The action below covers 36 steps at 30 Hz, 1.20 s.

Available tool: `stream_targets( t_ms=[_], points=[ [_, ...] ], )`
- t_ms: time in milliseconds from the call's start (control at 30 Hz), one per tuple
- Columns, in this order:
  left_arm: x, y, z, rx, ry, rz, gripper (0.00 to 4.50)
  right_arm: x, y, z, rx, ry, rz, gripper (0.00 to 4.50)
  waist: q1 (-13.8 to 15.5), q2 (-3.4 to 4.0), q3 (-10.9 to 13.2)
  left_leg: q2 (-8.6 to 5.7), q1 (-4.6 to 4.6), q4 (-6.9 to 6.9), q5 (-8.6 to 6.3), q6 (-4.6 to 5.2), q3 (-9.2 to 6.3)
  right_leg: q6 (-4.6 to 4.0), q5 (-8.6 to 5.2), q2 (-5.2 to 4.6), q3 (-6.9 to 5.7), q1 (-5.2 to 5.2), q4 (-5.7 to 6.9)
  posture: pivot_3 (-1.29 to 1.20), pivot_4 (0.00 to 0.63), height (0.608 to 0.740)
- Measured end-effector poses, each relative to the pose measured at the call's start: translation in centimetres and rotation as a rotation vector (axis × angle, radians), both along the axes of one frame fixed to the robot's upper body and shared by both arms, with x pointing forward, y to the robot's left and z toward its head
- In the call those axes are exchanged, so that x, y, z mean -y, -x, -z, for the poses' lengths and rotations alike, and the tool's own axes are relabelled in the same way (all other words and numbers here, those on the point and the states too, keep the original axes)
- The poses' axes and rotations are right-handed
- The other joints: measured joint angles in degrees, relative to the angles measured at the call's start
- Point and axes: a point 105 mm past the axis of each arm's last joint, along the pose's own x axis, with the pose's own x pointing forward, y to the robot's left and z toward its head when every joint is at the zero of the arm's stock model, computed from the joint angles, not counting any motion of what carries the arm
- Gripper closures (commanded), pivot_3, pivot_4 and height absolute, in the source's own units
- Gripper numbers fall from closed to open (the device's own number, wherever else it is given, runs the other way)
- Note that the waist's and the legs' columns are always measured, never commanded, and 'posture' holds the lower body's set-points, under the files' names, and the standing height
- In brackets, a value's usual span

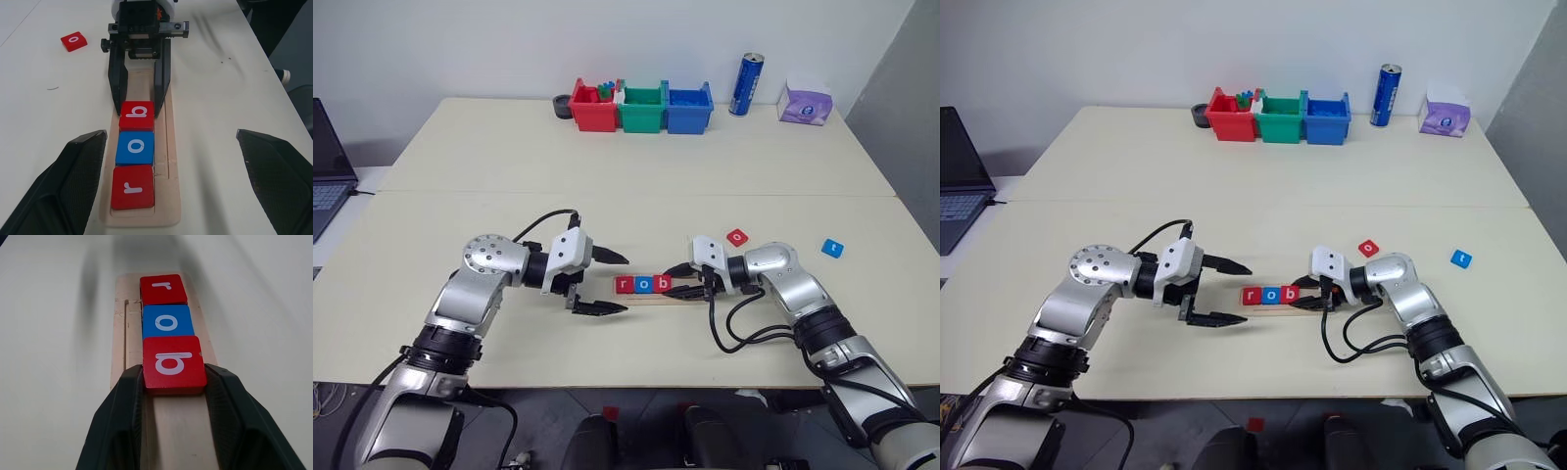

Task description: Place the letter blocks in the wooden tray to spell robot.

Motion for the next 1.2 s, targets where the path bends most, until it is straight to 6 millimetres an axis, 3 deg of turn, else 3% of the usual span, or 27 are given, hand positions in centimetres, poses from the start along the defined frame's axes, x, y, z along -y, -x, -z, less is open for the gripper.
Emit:
stream_targets(
  t_ms=[200, 400, 633, 733, 967, 1200],
  points=[
    [0.0, 0.0, 0.0, 0.005, -0.001, 0.001, 0.0, 0.0, 0.0, 0.0, -0.007, 0.0, 0.002, 0.01, 0.0, 0.0, 0.0, 0.0, 0.0, 0.0, 0.0, 0.0, 0.0, 0.0, 0.0, 0.0, 0.0, 0.0, 0.0, 0.0, 0.15, 0.74],
    [0.0, 0.0, 0.0, 0.005, 0.001, 0.002, 0.0, 0.5, -0.2, -0.8, -0.016, -0.018, 0.029, 0.01, 0.01, 0.0, 0.0, 0.0, 0.0, 0.0, 0.0, 0.0, -0.01, 0.0, 0.0, -0.01, 0.0, 0.0, 0.0, 0.0, 0.15, 0.74],
    [1.1, -0.3, -0.4, 0.012, 0.041, 0.008, 0.0, 2.6, -0.3, -6.5, 0.025, -0.203, 0.216, 0.01, 0.24, 0.01, 0.0, 0.03, -0.06, 0.01, 0.0, 0.0, -0.08, 0.0, 0.0, -0.1, 0.01, 0.0, 0.0, 0.0, 0.15, 0.74],
    [2.1, -0.7, -0.8, 0.016, 0.095, -0.014, 0.0, 3.9, 0.7, -7.3, 0.032, -0.268, 0.341, 0.01, 0.45, 0.01, 0.0, 0.01, -0.12, 0.01, 0.0, 0.0, -0.14, 0.01, 0.0, -0.1, 0.03, 0.01, -0.04, 0.0, 0.15, 0.74],
    [4.3, -1.8, -2.0, 0.041, 0.19, -0.071, 0.0, 9.4, -0.4, -3.3, 0.075, -0.198, 0.825, 0.01, 0.18, 0.0, 0.0, -0.1, -0.08, 0.05, 0.01, -0.01, -0.06, 0.02, 0.0, -0.07, 0.11, 0.01, 0.04, 0.0, 0.15, 0.74],
    [5.4, -2.0, -2.2, 0.058, 0.208, -0.064, 0.0, 12.2, -3.0, -1.1, 0.066, -0.189, 1.065, 0.01, -0.34, 0.04, -0.01, -0.05, 0.04, -0.02, 0.0, -0.01, 0.05, 0.0, 0.01, 0.09, 0.15, -0.01, 0.06, 0.0, 0.15, 0.74]
  ],
)
